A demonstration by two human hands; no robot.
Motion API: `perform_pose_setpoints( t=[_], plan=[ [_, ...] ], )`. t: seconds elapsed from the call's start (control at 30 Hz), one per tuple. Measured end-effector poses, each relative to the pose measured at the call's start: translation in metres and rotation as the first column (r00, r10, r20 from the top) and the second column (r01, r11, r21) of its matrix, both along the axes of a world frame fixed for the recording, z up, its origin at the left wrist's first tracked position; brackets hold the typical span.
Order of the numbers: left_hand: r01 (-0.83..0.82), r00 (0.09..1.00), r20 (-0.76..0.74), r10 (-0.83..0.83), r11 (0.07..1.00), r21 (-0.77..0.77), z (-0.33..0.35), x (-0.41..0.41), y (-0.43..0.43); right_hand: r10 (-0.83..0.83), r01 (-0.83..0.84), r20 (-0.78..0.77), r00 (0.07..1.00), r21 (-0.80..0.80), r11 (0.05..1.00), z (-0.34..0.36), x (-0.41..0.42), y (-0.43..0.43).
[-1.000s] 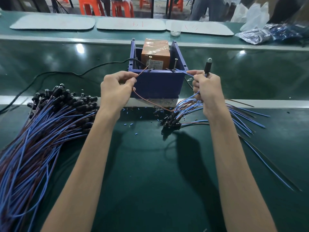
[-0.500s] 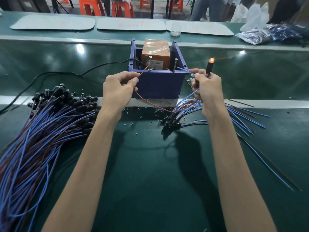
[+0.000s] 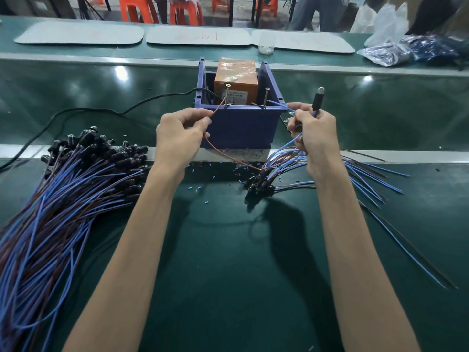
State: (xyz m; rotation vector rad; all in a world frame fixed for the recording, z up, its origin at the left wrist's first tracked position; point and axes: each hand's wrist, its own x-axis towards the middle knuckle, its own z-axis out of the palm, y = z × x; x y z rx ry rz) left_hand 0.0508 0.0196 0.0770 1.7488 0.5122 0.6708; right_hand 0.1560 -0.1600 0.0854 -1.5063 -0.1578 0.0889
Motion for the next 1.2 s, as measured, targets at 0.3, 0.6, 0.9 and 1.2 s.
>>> perform_pose_setpoints(
  t=[0.3,0.6,0.9,1.2],
  plan=[
    [-0.006,1.0,-0.018,0.007,1.0,0.011,0.002,-0.001,-0.002,0.007,-0.007,-0.002,1.0,-0.027,1.0,0.0,-0.002,-0.001],
    [-0.01,1.0,-0.004,0.01,1.0,0.02,0.0,0.0,0.001,-0.109,0.112,-0.044,0.993,0.055,0.992,0.003,0.005,-0.011],
    [-0.003,1.0,-0.01,0.003,1.0,0.001,0.0,-0.001,0.001,0.08,-0.08,-0.004,0.997,-0.045,0.996,0.001,-0.007,0.002],
    [-0.016,1.0,-0.004,0.016,1.0,0.006,-0.001,0.0,0.005,0.1,-0.101,-0.034,0.994,-0.031,0.994,0.003,-0.008,0.002]
  ],
)
